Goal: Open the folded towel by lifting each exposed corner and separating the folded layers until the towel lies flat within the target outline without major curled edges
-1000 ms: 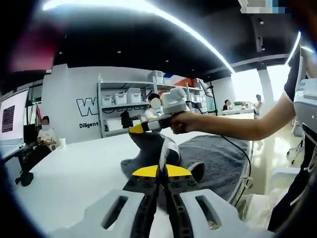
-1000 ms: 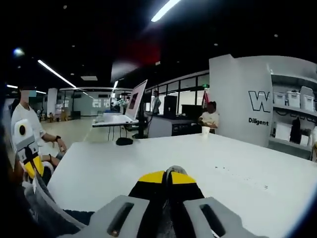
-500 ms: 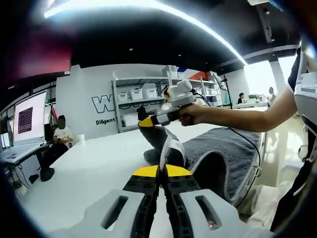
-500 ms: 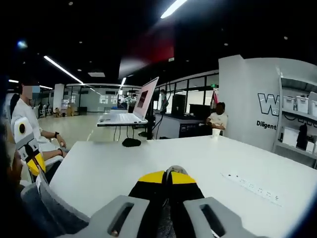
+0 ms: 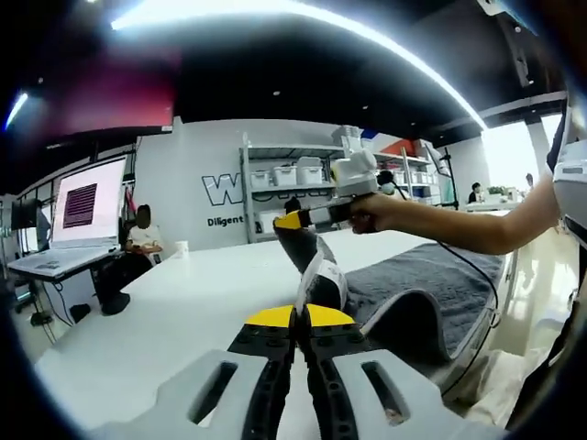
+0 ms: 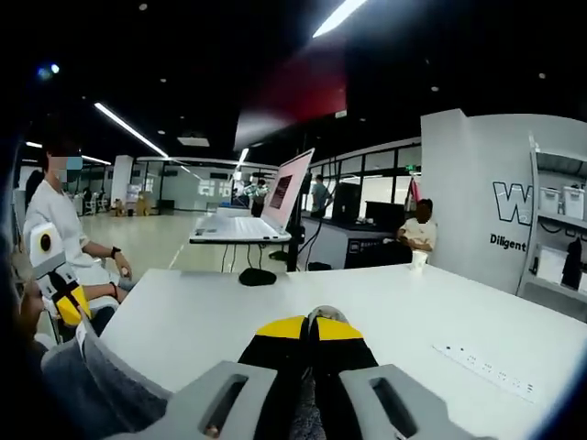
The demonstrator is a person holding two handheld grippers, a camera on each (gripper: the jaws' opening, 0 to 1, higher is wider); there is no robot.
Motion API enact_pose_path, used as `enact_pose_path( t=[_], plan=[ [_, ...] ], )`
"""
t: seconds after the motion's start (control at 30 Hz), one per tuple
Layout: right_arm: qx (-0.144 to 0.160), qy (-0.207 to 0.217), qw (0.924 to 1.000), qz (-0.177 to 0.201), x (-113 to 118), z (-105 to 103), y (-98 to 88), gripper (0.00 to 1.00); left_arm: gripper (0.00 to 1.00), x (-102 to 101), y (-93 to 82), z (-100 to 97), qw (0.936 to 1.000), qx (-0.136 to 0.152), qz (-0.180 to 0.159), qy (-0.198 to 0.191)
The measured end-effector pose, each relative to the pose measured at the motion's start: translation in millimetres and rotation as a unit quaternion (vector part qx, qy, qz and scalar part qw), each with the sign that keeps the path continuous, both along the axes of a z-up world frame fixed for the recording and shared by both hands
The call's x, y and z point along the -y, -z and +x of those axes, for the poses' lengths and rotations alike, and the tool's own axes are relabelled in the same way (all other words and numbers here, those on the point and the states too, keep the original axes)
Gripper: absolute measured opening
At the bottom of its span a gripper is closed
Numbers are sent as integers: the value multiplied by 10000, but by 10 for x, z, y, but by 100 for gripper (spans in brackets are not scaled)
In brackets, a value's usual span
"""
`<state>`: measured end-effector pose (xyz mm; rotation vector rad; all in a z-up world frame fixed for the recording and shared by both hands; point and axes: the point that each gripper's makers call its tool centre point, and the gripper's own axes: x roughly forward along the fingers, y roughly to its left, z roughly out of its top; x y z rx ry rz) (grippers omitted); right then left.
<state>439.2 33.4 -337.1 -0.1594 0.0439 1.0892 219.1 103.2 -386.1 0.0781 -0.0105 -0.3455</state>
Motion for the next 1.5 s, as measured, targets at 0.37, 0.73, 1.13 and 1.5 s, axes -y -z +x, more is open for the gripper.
enact_pose_path(
  t=[0.37, 0.73, 1.13, 1.5],
  plan=[
    [-98, -153, 9995, 247, -331, 1, -63, 0, 2, -361, -1, -101, 9979, 85, -149, -624],
    [-27, -358, 9990, 252, -675, -49, -79, 0, 2, -565, -35, -200, 9945, 195, -112, -1021],
    [-188, -518, 9982, 243, -918, -100, 87, 0, 2, -688, 113, -309, 9930, 18, -189, -1165],
    [-535, -402, 9973, 298, -941, -4, 270, 0, 2, -742, 261, -312, 9922, -167, -222, -1212]
  ],
)
